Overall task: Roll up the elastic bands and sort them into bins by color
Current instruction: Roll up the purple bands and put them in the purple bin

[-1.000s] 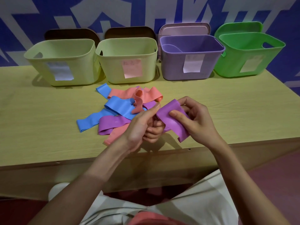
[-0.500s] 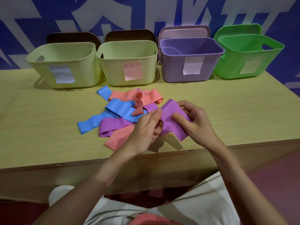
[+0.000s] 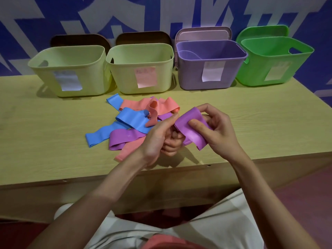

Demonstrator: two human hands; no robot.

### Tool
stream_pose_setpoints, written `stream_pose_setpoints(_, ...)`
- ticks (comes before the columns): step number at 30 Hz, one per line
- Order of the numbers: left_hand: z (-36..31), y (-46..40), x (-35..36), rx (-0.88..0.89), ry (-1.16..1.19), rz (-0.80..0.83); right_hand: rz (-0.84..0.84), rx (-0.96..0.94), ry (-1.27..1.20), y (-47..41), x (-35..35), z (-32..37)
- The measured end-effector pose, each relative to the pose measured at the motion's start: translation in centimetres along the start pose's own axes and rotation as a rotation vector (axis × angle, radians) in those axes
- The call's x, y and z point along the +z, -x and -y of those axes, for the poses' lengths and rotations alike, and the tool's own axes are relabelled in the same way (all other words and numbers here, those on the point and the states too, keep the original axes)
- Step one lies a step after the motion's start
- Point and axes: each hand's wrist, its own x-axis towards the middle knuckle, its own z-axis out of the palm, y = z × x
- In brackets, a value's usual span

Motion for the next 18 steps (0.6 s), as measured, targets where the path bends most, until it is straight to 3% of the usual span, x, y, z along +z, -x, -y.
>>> stream_pose_setpoints(5, 1.0, -0.5, 0.2, 0.136, -0.212, -0.199, -0.081, -0.004, 0.059, 0.1, -0.1, -0.7)
stream_pose_setpoints(9, 1.5, -0.1, 0.4, 0.272, -0.294, -0.212, -0.076, -0.012, 0.077, 0.0, -0.1, -0.8)
stream_pose_setpoints(13, 2.0, -0.5, 0.2, 0.411, -0.538, -0.285, -0.074, -0.003, 0.054, 0.0, 0.1, -0.8)
stream_pose_setpoints(18, 1.7, -0.5, 0.3, 0.421, -0.45, -0.354, -0.049, -0.07, 0.091, 0.2, -0.4, -0.6)
